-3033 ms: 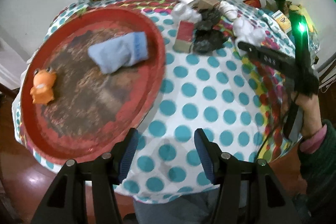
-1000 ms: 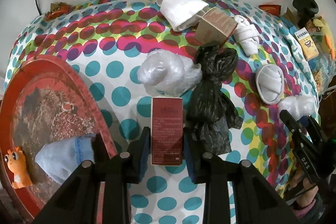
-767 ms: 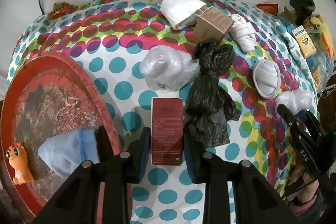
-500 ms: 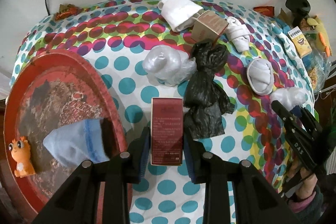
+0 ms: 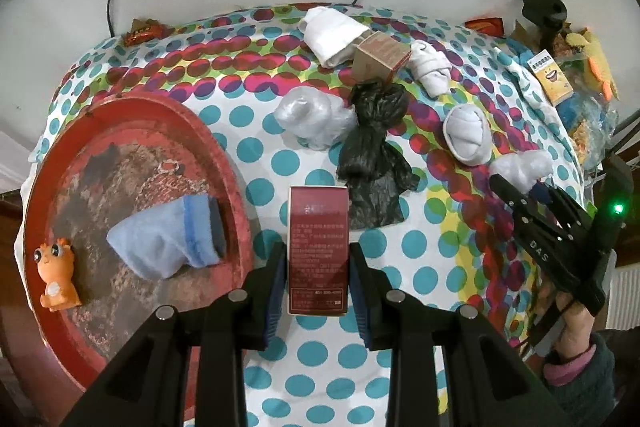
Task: Organize objects
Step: 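Carry the red box over the red tray with the left tool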
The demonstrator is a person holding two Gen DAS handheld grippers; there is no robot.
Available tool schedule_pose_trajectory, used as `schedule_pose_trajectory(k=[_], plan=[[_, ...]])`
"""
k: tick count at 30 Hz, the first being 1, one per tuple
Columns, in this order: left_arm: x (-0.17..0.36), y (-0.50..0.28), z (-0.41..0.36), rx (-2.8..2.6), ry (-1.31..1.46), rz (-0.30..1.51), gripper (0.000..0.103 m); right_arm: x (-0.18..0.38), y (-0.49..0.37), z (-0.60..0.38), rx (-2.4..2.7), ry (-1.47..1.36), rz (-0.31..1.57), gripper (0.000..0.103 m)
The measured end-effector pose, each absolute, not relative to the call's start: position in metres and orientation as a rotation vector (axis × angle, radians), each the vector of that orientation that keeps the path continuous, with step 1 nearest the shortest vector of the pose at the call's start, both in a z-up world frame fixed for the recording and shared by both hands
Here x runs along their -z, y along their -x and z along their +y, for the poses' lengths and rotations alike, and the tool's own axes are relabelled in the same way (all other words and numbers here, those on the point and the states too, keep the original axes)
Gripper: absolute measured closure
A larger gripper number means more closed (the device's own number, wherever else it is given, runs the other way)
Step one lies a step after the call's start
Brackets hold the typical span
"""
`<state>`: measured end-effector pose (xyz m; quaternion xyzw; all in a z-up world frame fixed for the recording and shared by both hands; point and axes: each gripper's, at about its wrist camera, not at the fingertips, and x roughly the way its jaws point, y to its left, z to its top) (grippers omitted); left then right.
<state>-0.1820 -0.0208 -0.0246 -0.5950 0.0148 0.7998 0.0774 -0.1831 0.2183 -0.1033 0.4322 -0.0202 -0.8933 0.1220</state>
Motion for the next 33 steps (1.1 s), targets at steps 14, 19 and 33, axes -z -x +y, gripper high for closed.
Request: schedule_pose_trajectory(k=[14, 19, 33], plan=[[0.009, 0.156, -0.07, -2.469, 1.805, 0.007, 0.073, 0.104, 0.183, 0.217, 2.611, -1.264, -0.043, 0.058], [0.005, 0.146, -0.099, -2.506, 1.819, -0.032, 0.073, 0.105, 0.183, 0.216, 2.615, -1.267, -0.026, 0.058], [0.025, 0.119, -0.183, -2.553, 1.947, -0.152, 0.073, 0.106, 0.182, 0.211, 2.623, -1.273, 0.013, 0.057]])
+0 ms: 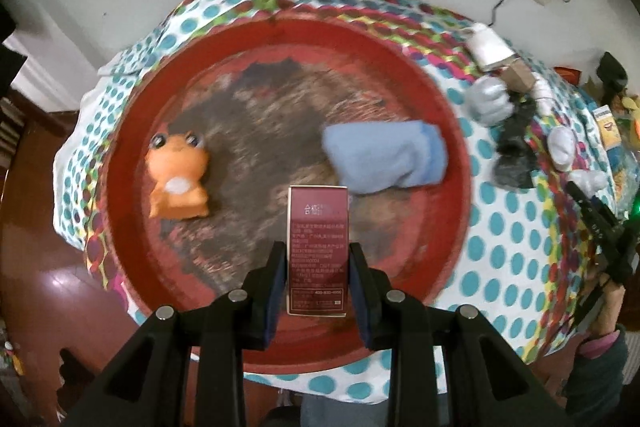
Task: Organize objects
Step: 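Carry the red box over the red tray with the left tool, then lower the red box into the tray beside the orange toy and open the left tool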
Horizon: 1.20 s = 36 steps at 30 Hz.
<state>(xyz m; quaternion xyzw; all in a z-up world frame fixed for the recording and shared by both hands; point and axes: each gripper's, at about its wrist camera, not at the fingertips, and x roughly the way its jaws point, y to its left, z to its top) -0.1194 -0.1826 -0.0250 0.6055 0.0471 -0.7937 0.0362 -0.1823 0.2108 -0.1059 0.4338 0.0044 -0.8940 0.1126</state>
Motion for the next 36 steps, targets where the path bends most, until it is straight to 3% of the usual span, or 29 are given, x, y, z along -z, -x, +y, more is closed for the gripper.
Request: schedule_pose_trajectory(k=[19, 36], plan=[[0.067, 0.112, -0.248, 2.28, -1.877, 0.23, 0.073, 0.107, 0.183, 0.207, 2.629, -1.279, 0.064, 0.056], [0.071, 0.119, -0.289, 2.232, -1.832, 0.255, 0.073, 0.107, 0.183, 0.203, 2.635, -1.287, 0.108, 0.055]])
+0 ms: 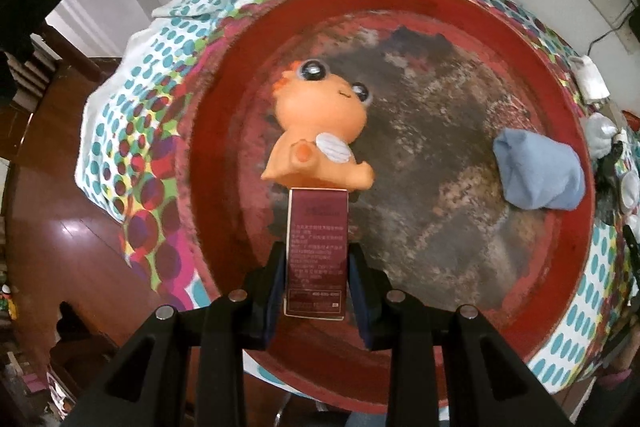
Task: Organize objects
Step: 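Lower the red box into the tray beside the orange toy and open the left tool, then carry the white plastic-wrapped bundle over the red tray with the right tool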
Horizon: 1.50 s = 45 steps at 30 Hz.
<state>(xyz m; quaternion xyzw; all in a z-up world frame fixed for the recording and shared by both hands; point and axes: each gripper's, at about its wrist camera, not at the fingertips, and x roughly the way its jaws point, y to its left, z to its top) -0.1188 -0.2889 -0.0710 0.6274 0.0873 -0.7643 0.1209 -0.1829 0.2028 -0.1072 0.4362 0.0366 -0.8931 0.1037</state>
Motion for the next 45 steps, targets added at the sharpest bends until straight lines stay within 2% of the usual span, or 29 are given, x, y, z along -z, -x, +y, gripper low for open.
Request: schedule_pose_trajectory(k=[4, 14, 19, 24, 32, 41, 45], plan=[[0.071, 0.121, -0.298, 2.229, -1.822, 0.29, 0.073, 0.107, 0.183, 0.202, 2.634, -1.287, 0.111, 0.054], [0.07, 0.118, -0.3, 2.226, -1.809, 0.244, 0.071, 0.109, 0.183, 0.201, 2.637, -1.288, 0.116, 0.053], [0.063, 0.112, -0.3, 2.225, -1.817, 0.256, 0.061, 0.109, 0.183, 0.2, 2.637, -1.288, 0.117, 0.053], [0.05, 0.103, -0.292, 2.237, -1.798, 0.193, 0.06, 0.109, 0.183, 0.201, 2.636, -1.289, 0.119, 0.053], [0.03, 0.071, -0.251, 2.33, -1.77, 0.177, 0.06, 0.109, 0.182, 0.201, 2.638, -1.285, 0.131, 0.053], [0.025, 0.035, -0.191, 2.475, -1.803, 0.095, 0.06, 0.11, 0.179, 0.203, 2.621, -1.278, 0.09, 0.05], [0.027, 0.025, -0.178, 2.509, -1.791, 0.03, 0.06, 0.108, 0.174, 0.206, 2.618, -1.295, 0.06, 0.052]])
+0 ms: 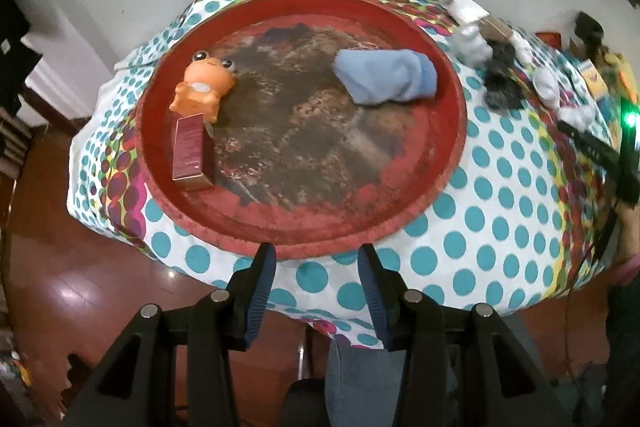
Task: Organize objects
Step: 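Carry the white plastic-wrapped bundle over the red tray with the right tool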
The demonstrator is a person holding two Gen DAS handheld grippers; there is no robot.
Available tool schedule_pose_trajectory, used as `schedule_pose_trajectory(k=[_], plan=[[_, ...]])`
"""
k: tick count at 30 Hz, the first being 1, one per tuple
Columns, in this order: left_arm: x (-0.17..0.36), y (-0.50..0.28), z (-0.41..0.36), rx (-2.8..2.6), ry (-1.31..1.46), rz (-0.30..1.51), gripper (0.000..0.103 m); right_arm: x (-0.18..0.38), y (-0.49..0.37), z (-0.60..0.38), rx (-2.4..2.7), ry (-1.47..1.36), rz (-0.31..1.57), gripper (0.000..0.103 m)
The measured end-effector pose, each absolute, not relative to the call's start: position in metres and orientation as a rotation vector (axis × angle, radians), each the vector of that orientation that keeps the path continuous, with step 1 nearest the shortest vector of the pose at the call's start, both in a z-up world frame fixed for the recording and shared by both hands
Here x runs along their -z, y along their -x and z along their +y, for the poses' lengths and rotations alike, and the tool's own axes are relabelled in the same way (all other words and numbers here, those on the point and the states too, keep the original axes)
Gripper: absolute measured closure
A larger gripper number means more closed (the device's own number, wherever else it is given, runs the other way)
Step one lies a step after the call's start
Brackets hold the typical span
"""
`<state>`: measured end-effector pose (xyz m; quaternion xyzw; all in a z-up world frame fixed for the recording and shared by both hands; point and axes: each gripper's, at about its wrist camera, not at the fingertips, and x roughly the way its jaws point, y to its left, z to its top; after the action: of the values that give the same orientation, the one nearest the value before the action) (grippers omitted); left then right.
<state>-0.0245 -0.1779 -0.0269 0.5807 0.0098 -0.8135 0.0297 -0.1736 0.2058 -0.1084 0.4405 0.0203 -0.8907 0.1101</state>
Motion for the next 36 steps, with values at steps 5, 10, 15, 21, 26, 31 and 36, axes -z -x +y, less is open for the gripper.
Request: schedule_pose_trajectory(k=[5, 10, 15, 21, 26, 31, 36], plan=[[0.034, 0.019, -0.176, 2.527, -1.786, 0.03, 0.06, 0.106, 0.167, 0.204, 2.652, -1.297, 0.089, 0.079], [0.035, 0.017, -0.181, 2.551, -1.747, 0.022, 0.06, 0.1, 0.159, 0.195, 2.669, -1.289, 0.12, 0.086], [0.034, 0.021, -0.194, 2.572, -1.699, 0.056, 0.06, 0.09, 0.145, 0.187, 2.666, -1.262, 0.089, 0.088], [0.036, 0.021, -0.199, 2.603, -1.648, 0.049, 0.06, 0.076, 0.129, 0.169, 2.643, -1.216, 0.067, 0.089], [0.045, 0.019, -0.199, 2.619, -1.667, 0.077, 0.06, 0.072, 0.123, 0.162, 2.641, -1.215, 0.062, 0.088], [0.042, 0.015, -0.196, 2.664, -1.647, 0.046, 0.06, 0.07, 0.122, 0.182, 2.65, -1.205, -0.022, 0.048], [0.043, 0.015, -0.196, 2.677, -1.649, 0.038, 0.06, 0.071, 0.133, 0.185, 2.672, -1.215, 0.128, 0.036]])
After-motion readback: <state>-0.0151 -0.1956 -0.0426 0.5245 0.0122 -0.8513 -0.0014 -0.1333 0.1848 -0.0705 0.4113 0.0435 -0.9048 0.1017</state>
